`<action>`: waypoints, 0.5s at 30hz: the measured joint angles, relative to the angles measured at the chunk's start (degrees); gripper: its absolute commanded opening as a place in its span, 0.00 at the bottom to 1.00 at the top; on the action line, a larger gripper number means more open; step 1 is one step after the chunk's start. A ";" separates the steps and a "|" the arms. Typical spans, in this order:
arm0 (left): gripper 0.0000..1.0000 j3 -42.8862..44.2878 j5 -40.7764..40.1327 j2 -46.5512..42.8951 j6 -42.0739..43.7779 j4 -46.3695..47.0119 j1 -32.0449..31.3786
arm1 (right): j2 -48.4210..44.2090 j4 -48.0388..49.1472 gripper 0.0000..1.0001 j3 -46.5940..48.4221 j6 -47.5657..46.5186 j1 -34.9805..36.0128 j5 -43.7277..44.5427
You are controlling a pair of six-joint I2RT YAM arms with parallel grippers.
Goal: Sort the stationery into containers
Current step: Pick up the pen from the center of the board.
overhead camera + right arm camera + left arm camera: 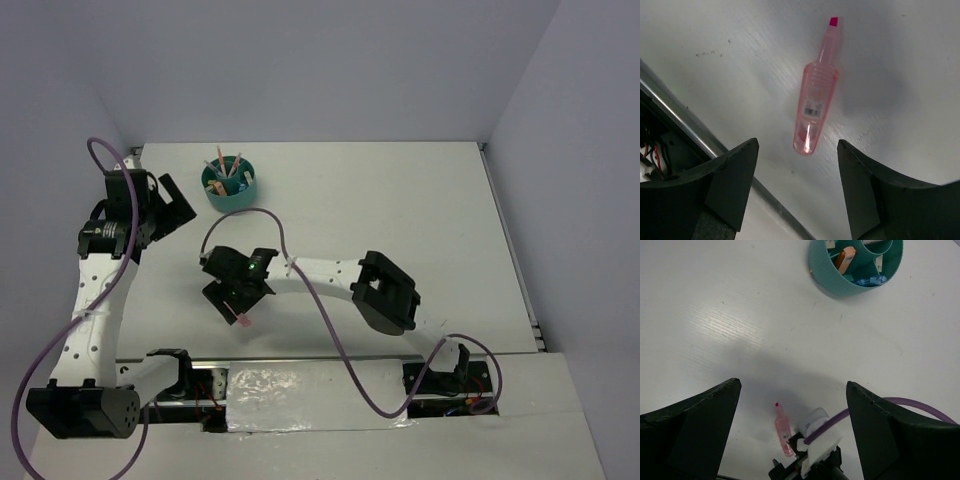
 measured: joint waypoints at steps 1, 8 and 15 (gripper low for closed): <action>0.99 0.24 0.07 0.02 0.02 -0.37 0.26 | 1.27 -0.31 0.71 1.18 -0.09 0.20 0.24; 0.99 2.60 2.34 0.57 1.33 -2.56 1.03 | 8.57 -4.13 0.65 8.72 -0.48 0.72 4.85; 0.99 5.57 2.49 0.98 1.51 -4.07 1.68 | 7.48 -2.82 0.16 5.55 1.16 0.76 8.74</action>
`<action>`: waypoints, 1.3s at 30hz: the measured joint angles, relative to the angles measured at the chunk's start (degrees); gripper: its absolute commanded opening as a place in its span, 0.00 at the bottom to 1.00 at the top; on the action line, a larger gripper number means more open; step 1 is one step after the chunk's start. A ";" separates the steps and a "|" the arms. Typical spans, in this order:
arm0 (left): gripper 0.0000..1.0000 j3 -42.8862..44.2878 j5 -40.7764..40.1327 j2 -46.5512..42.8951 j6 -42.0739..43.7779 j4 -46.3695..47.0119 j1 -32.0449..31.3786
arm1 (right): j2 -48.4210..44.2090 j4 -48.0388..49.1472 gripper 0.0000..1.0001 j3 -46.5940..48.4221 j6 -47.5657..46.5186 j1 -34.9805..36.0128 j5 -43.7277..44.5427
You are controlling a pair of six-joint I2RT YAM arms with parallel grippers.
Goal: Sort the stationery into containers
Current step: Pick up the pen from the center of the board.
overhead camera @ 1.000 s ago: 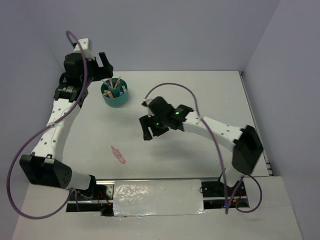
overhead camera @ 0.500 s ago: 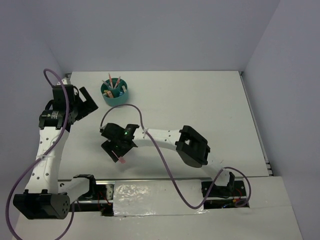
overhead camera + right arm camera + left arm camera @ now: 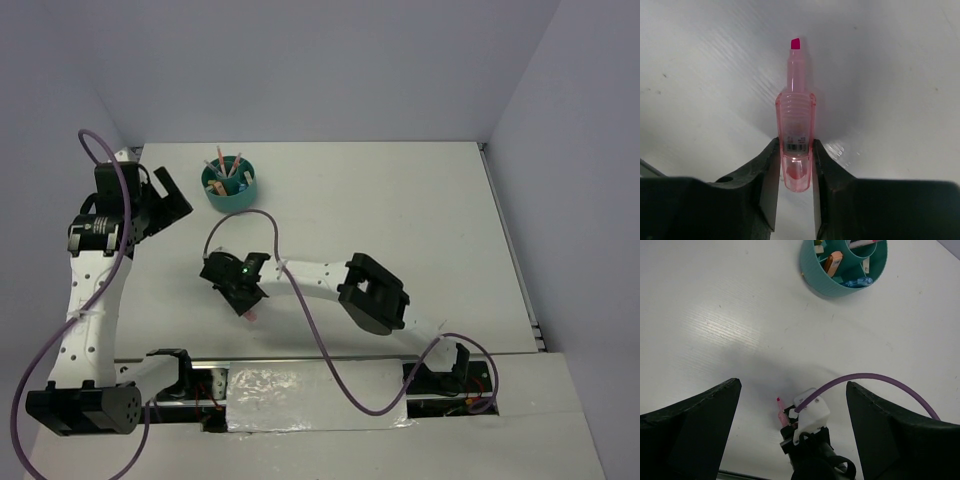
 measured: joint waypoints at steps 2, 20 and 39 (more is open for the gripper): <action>0.99 0.66 0.07 0.39 0.00 -0.17 0.04 | -2.47 2.45 0.11 -4.37 1.07 0.00 1.14; 0.99 -30.34 44.22 1.42 -21.09 44.26 -3.39 | -40.79 11.10 0.05 -35.63 10.32 -17.22 -4.96; 0.86 -15.37 38.16 7.06 -18.27 42.88 -15.19 | -44.68 6.08 0.06 -23.58 10.99 -17.31 -3.65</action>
